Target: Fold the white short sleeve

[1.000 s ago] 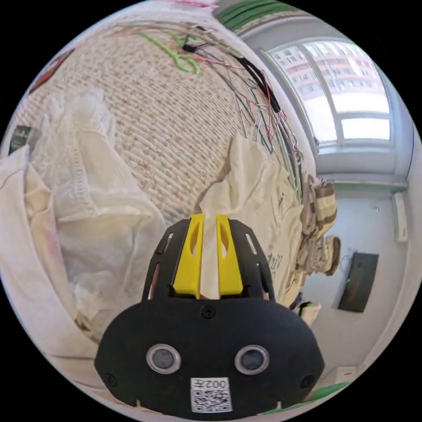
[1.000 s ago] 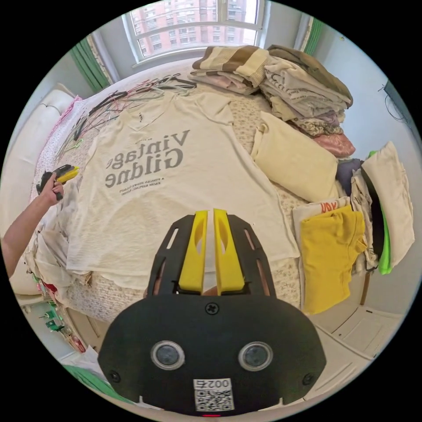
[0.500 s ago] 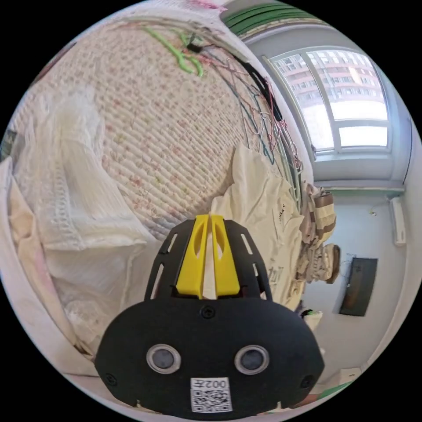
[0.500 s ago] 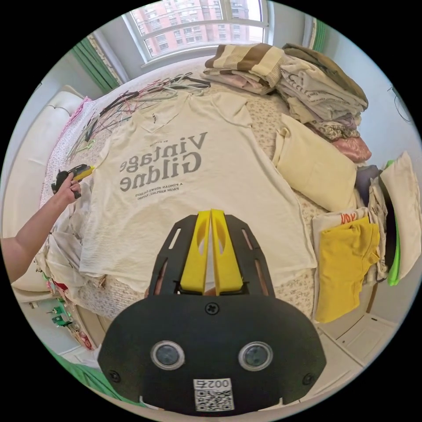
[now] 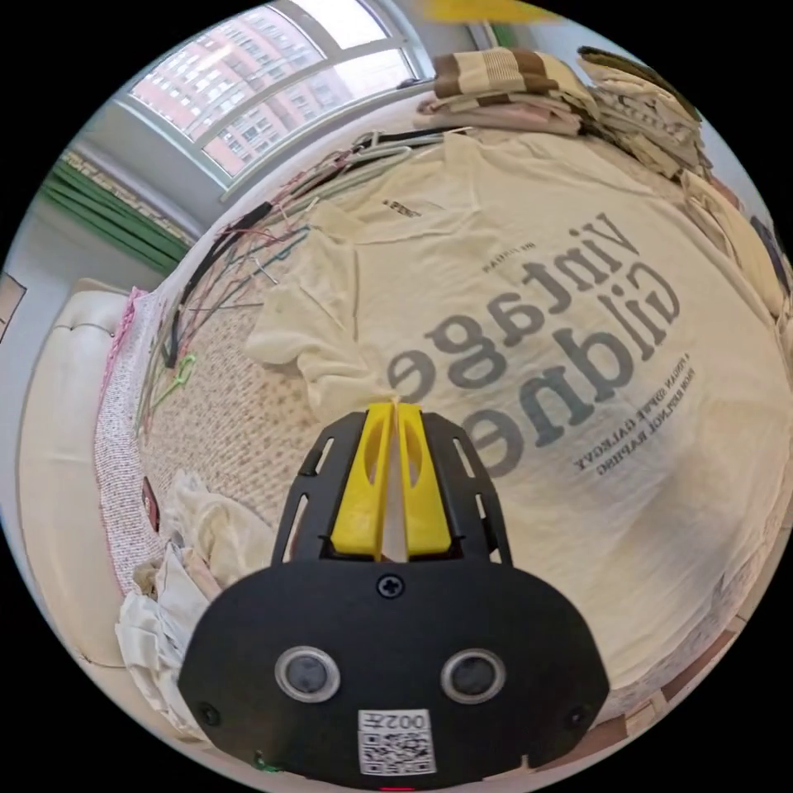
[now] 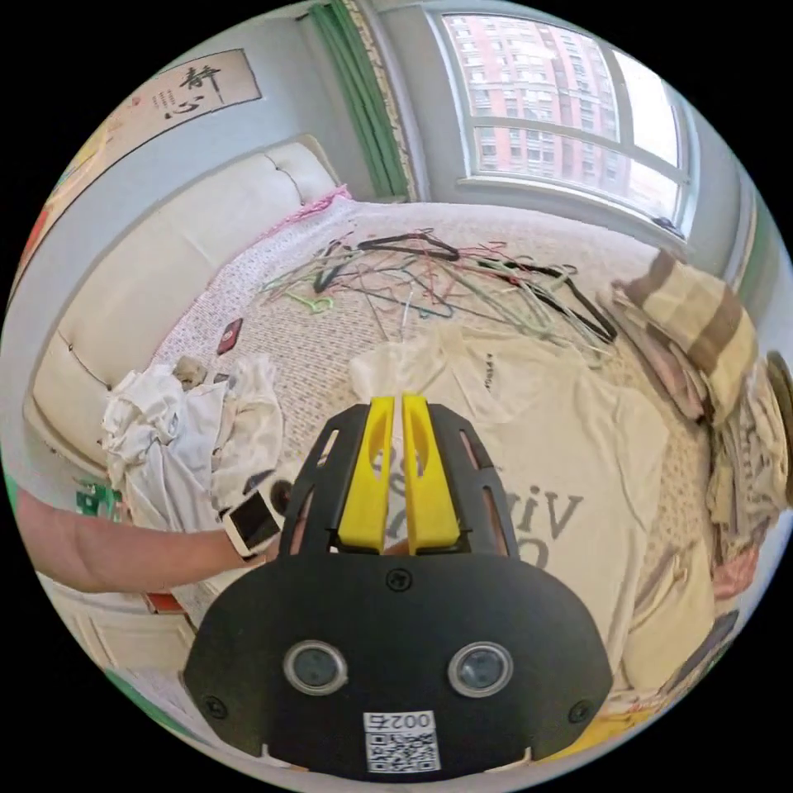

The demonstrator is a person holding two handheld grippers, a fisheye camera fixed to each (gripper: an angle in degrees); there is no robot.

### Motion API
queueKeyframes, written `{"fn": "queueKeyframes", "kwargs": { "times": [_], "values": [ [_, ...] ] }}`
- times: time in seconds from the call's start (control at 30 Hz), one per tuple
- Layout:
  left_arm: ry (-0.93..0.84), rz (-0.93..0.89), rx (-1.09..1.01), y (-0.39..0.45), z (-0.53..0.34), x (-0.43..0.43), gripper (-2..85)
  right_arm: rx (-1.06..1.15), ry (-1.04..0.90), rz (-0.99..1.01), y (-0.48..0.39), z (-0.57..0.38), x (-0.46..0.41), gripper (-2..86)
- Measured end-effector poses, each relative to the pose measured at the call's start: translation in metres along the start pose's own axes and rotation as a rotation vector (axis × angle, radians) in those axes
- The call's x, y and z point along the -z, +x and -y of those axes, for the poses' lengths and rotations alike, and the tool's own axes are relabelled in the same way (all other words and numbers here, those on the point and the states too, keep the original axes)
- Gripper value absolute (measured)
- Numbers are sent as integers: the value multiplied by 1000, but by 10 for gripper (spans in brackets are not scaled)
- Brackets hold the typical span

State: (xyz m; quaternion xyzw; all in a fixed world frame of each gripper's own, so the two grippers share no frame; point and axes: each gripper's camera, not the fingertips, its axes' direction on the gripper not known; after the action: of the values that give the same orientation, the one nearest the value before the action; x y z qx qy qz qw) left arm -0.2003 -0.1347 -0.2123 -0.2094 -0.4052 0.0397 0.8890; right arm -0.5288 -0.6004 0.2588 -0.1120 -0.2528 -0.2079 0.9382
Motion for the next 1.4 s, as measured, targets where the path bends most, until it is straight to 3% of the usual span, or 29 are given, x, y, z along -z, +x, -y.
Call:
{"fn": "queueKeyframes", "kwargs": {
  "times": [0.13, 0.3, 0.53, 0.63, 0.7, 0.87, 1.0, 1.07, 1.17, 1.4],
  "values": [
    [-8, -26, 55, 13, 0, -22, -9, 174, -158, -41, -47, 58, -85, 47],
    [-11, -79, 94, 16, 0, -40, -9, 330, -366, -280, -85, 88, -200, 107],
    [5, -177, 178, 5, 3, -54, -9, 489, -559, -263, -92, 105, -263, 85],
    [12, -206, 202, 0, 3, -58, -9, 475, -479, -326, -80, 122, -254, 9],
    [14, -216, 222, -6, 5, -56, -9, 238, -340, -176, -43, 148, -218, -2],
    [107, -31, 444, -48, -7, -27, -9, -251, -104, 3, 63, 123, -157, -4],
    [47, -61, 390, -50, 0, -33, -9, -483, -293, -34, 128, 54, -171, -3],
    [-28, -100, 297, -38, 1, -52, -9, -523, -328, -113, 140, 33, -169, -4],
    [-6, -113, 277, -35, -7, -52, -9, -495, -261, -104, 136, 31, -156, -2],
    [60, -289, 393, -73, -20, -34, -10, -69, -229, -129, 55, 112, -193, 69]
  ]
}}
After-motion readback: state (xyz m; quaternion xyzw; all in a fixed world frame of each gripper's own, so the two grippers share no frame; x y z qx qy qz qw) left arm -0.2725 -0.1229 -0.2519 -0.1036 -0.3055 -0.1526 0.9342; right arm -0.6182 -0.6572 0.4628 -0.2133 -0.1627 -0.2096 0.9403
